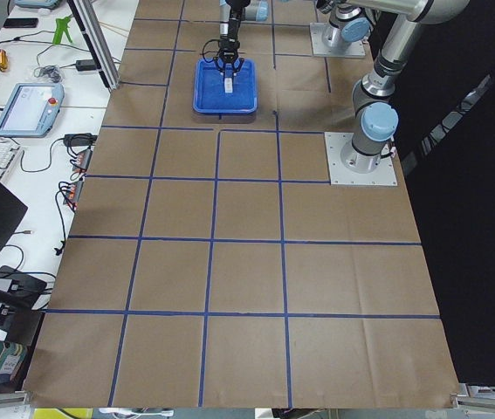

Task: Assemble white blocks and place on blue tray

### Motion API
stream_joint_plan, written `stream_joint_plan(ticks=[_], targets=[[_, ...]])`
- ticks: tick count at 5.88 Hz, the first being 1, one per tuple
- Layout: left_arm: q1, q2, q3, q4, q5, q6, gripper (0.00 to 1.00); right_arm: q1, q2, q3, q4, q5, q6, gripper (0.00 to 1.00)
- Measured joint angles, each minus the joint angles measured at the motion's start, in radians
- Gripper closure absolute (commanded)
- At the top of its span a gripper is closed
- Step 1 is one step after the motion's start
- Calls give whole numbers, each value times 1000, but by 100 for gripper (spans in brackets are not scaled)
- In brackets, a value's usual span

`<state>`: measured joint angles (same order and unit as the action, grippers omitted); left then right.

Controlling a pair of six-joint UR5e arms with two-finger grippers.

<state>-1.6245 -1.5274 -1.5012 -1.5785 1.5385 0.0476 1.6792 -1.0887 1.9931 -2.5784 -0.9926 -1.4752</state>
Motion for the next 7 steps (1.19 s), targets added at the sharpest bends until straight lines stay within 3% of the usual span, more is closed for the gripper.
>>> stream_joint_plan(ticks=[7], targets=[[1, 1, 1, 0, -1, 0, 1, 3, -1, 3, 4, 1, 31, 66]])
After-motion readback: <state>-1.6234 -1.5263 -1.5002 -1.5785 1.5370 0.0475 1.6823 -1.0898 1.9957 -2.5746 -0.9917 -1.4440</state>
